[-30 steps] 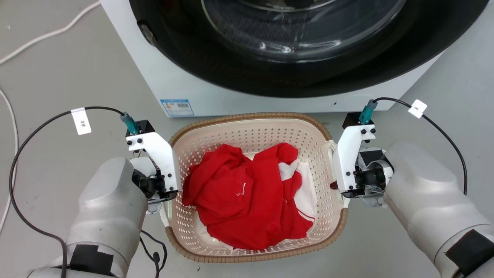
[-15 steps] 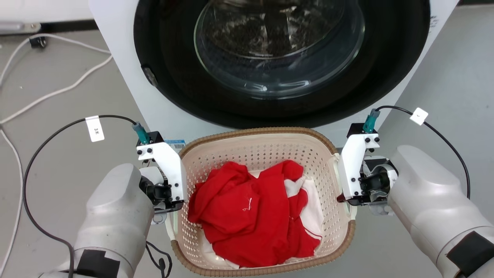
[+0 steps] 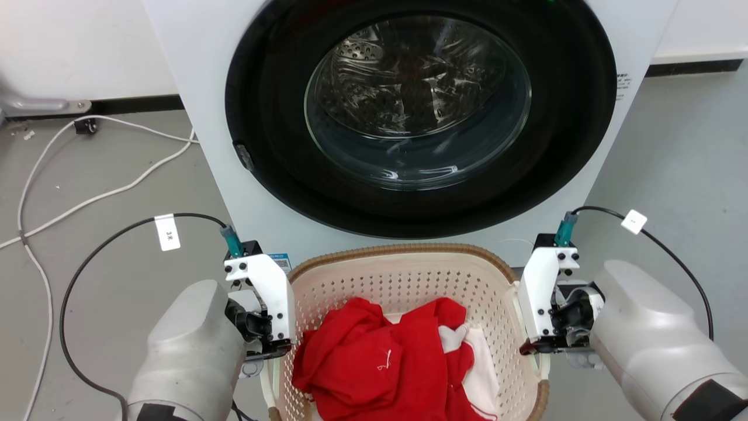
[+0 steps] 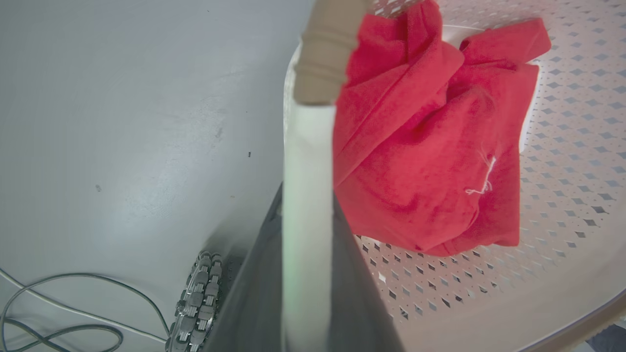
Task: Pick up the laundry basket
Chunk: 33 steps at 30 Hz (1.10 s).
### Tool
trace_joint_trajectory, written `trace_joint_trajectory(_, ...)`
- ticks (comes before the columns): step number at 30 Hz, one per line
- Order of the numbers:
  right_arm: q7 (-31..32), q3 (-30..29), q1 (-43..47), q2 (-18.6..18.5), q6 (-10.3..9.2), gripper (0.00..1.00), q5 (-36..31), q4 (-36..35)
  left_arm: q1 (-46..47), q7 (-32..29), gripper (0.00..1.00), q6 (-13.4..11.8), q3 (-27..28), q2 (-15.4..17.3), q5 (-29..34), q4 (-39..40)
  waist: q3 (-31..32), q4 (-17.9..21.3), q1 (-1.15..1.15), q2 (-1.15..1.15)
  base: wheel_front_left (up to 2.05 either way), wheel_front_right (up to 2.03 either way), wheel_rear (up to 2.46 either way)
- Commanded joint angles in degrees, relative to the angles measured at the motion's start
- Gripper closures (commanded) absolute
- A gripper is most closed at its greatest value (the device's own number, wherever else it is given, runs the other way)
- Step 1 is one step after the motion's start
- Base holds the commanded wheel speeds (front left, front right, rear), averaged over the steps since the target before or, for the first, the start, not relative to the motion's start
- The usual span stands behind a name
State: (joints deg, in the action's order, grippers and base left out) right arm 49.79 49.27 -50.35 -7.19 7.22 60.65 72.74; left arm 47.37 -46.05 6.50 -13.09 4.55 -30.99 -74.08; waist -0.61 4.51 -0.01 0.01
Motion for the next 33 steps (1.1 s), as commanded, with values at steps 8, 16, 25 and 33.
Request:
trace_joint_trajectory(8, 0.1, 0.2, 2.8, 0.9, 0.48, 1.0, 0.6, 0.4, -1.6, -1.9, 1.0, 0.5, -1.1, -2.1, -1.7, 0.5, 2.2, -1.0, 0.01, -0.01, 0.0, 0.0, 0.0)
trace_joint_trajectory(16, -0.6, 0.1, 3.6, 1.5, 0.48, 1.0, 1.1, 0.5, -2.6, -2.9, 1.0, 0.8, -2.4, -2.3, -3.4, 0.7, 2.5, -1.2, 0.01, -0.01, 0.0, 0.0, 0.0)
trace_joint_trajectory(25, -0.1, 0.1, 3.8, 2.1, 0.48, 1.0, 1.8, 0.5, -3.2, -3.7, 1.0, 0.4, -4.7, -2.5, -5.9, 1.9, 2.3, -1.5, 0.01, -0.01, 0.0, 0.0, 0.0)
trace_joint_trajectory(33, 0.0, 0.1, 3.6, 2.6, 0.5, 1.0, 2.4, 0.4, -3.1, -3.7, 1.0, 0.0, -6.2, -2.7, -7.4, 2.3, 2.1, -1.4, 0.01, -0.01, 0.0, 0.0, 0.0)
